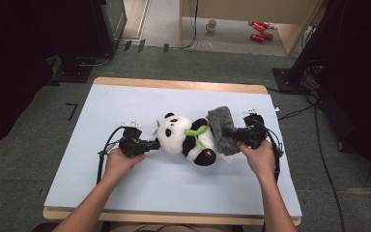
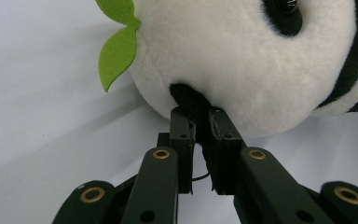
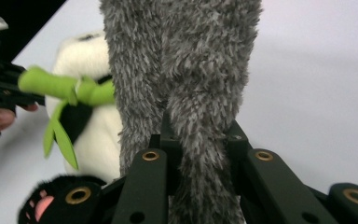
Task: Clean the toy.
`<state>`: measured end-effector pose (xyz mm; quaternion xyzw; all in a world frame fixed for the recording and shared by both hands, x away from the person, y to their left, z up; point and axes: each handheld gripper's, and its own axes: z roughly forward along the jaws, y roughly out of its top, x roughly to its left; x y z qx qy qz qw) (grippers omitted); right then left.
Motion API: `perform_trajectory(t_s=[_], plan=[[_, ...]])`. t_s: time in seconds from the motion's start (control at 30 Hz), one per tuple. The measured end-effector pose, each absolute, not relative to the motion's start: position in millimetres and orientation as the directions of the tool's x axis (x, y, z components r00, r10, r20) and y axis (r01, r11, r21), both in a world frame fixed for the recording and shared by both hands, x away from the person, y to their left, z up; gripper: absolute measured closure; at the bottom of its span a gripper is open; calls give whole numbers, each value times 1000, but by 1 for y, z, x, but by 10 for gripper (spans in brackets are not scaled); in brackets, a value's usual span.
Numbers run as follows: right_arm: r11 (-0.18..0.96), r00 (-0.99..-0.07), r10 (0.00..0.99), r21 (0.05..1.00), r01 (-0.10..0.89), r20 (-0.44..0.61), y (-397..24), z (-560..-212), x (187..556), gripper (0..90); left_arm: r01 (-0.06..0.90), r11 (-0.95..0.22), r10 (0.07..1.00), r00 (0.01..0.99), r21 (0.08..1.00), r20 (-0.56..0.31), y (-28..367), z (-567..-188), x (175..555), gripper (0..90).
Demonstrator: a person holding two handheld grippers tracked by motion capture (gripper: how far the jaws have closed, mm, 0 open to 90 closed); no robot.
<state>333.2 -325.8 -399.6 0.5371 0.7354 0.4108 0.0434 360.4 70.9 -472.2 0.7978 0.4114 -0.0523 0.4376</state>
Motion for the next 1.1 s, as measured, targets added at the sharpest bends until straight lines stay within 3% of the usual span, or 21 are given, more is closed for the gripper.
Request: perform_trajectory(t_s=[0.33, 0.47, 0.53, 0.8, 1.1], plan=[[88, -375, 846, 594, 800, 380, -340, -415, 329, 774, 693, -273, 606, 663, 668, -439, 69, -465, 362, 823], [-45, -324, 832, 637, 769, 451, -356, -399, 321, 788, 677, -280, 589, 681, 681, -435, 67, -461, 362, 835], [-68, -355, 808, 673, 736, 469, -357, -385, 315, 788, 670, -288, 575, 692, 684, -436, 65, -459, 361, 842], [48, -511, 751, 738, 673, 418, -301, -354, 294, 785, 640, -288, 561, 716, 713, -416, 61, -444, 352, 848], [201, -589, 698, 677, 708, 408, -246, -380, 288, 785, 666, -278, 568, 695, 692, -441, 76, -435, 349, 859]])
